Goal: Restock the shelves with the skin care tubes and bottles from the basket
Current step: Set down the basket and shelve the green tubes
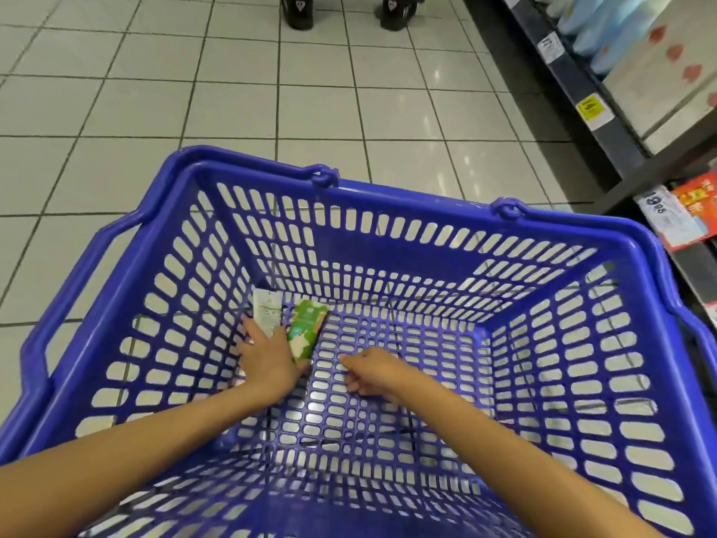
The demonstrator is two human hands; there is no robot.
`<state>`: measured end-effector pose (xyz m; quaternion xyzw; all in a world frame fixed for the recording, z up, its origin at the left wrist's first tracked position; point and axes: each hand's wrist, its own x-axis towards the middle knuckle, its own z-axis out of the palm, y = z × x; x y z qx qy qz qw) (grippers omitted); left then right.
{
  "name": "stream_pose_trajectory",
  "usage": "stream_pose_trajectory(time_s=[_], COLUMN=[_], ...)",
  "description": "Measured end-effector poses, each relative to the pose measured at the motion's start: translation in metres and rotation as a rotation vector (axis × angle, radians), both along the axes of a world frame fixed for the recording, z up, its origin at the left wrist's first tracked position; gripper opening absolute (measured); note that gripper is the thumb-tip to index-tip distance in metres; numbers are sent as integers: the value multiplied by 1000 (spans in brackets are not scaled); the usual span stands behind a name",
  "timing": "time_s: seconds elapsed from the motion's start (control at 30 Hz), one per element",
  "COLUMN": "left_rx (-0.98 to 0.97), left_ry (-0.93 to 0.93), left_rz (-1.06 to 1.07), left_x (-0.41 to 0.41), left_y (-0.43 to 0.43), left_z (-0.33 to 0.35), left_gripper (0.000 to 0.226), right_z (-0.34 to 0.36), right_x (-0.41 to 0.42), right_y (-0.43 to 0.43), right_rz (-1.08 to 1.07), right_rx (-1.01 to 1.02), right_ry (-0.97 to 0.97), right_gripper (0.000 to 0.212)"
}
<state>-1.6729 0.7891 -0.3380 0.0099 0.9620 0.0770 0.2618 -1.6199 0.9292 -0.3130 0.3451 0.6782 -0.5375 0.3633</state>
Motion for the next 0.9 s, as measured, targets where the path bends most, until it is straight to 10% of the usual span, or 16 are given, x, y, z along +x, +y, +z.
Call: stream_pose_trajectory(time_s=[0.23, 0.57, 0.73, 0.83, 0.9], left_rx=[512, 703, 550, 663, 753], left_ry=[-21, 21, -119, -424, -540], left_rz=[317, 1004, 803, 581, 439], left_x=[2, 25, 11, 19, 31], left_y=[11, 34, 9, -5, 1], left_z=[-1, 2, -10, 16, 42], left_gripper=[39, 59, 73, 6, 14], right_z=[-29, -27, -1, 40, 75], right_x=[-29, -20, -3, 23, 47], right_y=[-38, -29, 1, 37, 64], right_rz=[-198, -256, -342, -360, -339], right_rx=[103, -121, -114, -200, -222], right_ry=[23, 48, 77, 131, 210], right_gripper=[46, 12, 24, 13, 9])
